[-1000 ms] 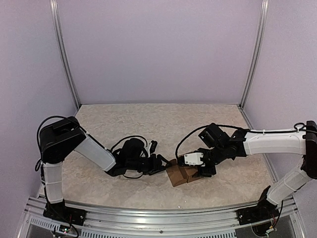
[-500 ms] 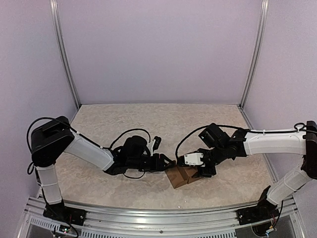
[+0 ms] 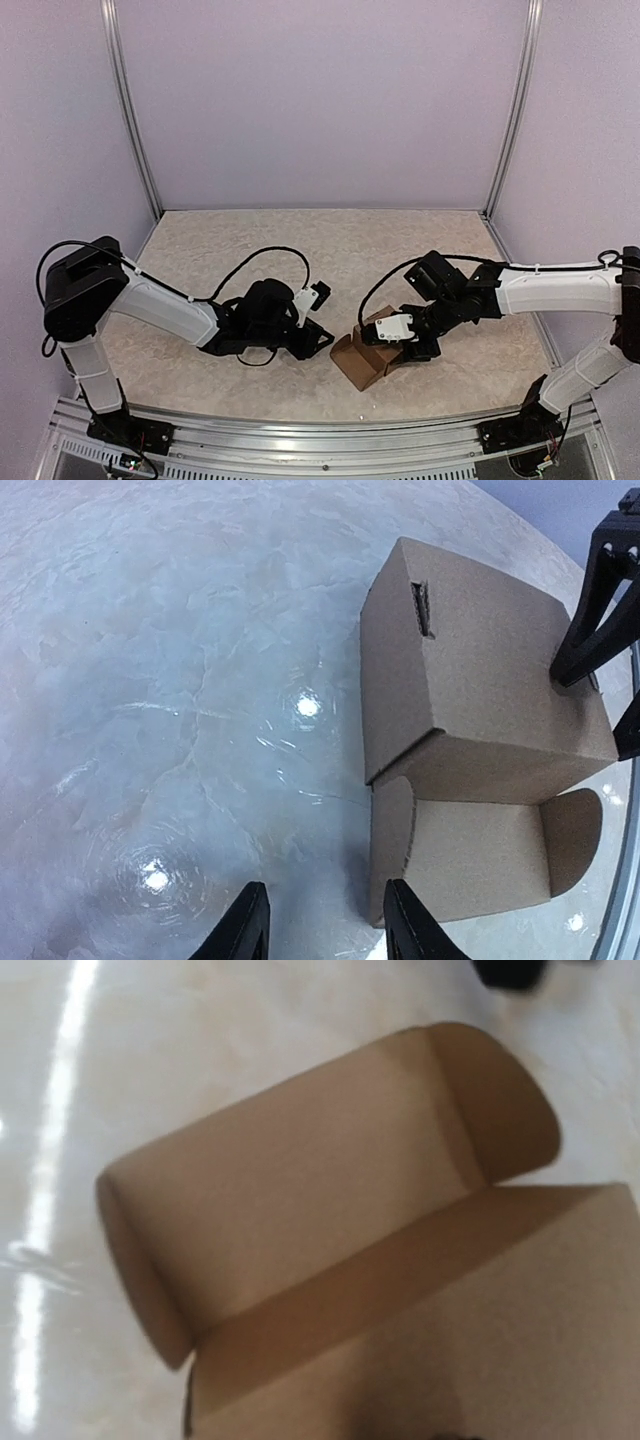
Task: Fold the paper box
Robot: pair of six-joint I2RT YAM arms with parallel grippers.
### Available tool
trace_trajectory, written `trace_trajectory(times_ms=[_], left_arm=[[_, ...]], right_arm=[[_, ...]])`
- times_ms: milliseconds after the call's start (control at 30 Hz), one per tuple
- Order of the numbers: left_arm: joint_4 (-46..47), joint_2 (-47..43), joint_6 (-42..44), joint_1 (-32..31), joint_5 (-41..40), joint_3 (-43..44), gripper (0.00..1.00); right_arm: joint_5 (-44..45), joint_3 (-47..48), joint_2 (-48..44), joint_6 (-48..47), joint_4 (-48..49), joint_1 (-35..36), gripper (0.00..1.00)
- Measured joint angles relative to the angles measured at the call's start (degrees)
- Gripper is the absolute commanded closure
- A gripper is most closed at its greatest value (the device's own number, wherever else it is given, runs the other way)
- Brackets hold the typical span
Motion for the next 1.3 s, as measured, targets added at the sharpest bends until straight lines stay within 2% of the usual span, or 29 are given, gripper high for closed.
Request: trace_trajectory(times_ms=[367,633,1300], left_arm=[[3.2,3.2,6.0,-1.5,-0.2,-0.6,0.65],[2.3,0.3,5.2,-8.3,-5.0,-4.8,0.66],[1.4,4.0,2.8,-11.1,-11.9,-1.2,0.94]], right_arm=[[-3.1,0.0,-0.7,-3.4,-2.4,0.0,0.4],[-1.6,-0.2,-2.2,-3.9,-2.4,0.6,0.39],[3.2,-2.5,-2.2,-5.6,0.4,4.6,0.4]])
